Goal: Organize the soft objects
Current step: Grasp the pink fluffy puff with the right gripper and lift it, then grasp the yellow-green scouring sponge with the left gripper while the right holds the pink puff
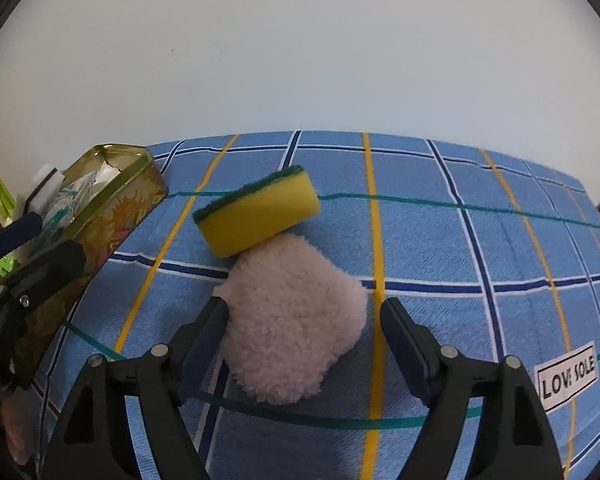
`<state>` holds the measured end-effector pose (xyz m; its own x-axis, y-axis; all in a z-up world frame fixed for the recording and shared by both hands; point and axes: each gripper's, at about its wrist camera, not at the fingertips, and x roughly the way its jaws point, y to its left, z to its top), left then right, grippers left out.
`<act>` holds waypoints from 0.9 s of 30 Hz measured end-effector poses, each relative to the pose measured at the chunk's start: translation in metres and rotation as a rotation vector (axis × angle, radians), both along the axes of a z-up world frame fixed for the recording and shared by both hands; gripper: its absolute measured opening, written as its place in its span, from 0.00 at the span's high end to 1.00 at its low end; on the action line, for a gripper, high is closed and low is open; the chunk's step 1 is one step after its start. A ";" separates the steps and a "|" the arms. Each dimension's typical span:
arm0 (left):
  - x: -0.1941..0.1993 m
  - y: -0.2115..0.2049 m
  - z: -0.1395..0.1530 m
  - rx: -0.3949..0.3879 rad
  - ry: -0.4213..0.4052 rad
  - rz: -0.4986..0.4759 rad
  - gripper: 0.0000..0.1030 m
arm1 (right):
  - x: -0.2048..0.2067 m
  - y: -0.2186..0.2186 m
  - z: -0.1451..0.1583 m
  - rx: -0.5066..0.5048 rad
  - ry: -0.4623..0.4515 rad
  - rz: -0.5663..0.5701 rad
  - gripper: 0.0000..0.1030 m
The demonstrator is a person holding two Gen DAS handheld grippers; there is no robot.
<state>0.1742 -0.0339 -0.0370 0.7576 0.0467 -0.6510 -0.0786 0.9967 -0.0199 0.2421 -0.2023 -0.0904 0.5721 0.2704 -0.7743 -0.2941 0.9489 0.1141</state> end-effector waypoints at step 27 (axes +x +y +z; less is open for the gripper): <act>0.034 -0.038 -0.010 -0.015 0.051 -0.090 0.02 | 0.012 -0.067 0.010 0.031 -0.032 -0.192 0.70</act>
